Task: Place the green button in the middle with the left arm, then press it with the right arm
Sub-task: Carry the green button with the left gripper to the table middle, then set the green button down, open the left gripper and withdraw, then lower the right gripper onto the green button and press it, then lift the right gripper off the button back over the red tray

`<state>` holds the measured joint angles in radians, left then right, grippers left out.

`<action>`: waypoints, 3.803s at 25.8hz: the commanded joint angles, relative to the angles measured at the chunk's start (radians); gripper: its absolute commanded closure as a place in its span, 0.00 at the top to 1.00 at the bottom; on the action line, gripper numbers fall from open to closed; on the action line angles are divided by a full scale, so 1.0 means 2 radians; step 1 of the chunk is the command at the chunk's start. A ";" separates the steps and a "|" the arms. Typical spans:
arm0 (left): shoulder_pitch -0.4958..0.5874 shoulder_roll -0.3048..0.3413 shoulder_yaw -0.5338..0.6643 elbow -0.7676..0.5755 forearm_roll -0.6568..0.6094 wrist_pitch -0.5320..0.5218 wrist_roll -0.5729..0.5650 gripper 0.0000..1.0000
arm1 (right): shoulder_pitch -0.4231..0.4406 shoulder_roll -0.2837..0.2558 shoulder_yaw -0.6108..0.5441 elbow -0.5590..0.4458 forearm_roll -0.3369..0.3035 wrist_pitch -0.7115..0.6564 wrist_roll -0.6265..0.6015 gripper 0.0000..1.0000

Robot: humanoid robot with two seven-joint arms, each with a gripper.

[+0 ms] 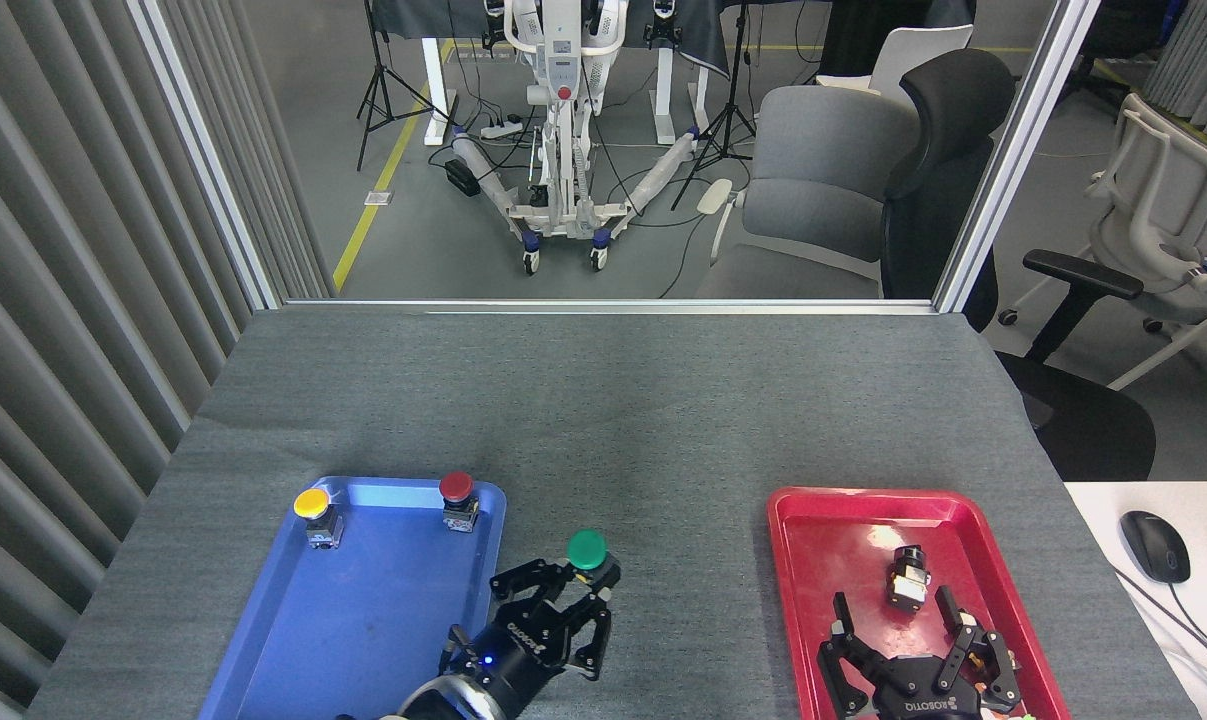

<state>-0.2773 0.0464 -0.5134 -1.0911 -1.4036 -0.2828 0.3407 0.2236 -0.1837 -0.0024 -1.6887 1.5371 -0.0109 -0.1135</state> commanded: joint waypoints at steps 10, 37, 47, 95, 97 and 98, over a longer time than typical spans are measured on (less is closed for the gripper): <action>-0.091 -0.092 -0.072 0.210 -0.036 0.001 -0.035 0.00 | -0.001 0.028 0.000 0.002 0.000 -0.017 0.001 1.00; 0.051 -0.002 0.003 -0.073 -0.029 0.055 -0.018 0.99 | -0.021 0.050 0.009 0.011 0.001 -0.002 0.004 0.95; 0.233 0.024 0.193 -0.214 -0.027 0.149 -0.016 0.99 | -0.047 0.052 0.060 0.020 0.022 -0.030 0.008 0.00; 0.244 0.026 0.251 -0.221 0.049 0.144 -0.014 0.99 | -0.062 0.075 0.076 0.059 0.034 0.072 0.023 1.00; 0.244 0.026 0.251 -0.221 0.049 0.144 -0.014 0.99 | -0.050 0.067 0.050 0.057 0.034 0.072 0.023 1.00; 0.244 0.026 0.251 -0.221 0.049 0.144 -0.014 0.99 | -0.045 0.060 0.041 0.056 0.033 0.071 0.023 1.00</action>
<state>0.2104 0.0982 -0.0119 -1.5320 -1.3054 0.0035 0.3131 0.0972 -0.0412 0.1349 -1.5597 1.6044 0.1348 -0.0681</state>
